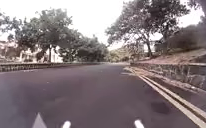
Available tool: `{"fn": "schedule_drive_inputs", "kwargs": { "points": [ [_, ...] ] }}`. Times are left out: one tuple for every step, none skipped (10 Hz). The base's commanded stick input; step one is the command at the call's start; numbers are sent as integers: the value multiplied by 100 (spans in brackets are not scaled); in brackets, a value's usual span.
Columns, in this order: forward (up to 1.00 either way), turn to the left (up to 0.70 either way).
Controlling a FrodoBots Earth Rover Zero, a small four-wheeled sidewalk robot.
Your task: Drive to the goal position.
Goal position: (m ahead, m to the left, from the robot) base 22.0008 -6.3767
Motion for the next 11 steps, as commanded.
{"fn": "schedule_drive_inputs", "kwargs": {
  "points": [
    [70,0],
    [70,0],
    [70,0],
    [70,0],
    [70,0],
    [70,0],
    [70,0],
    [70,0],
    [70,0],
    [70,0],
    [70,0]
  ]
}}
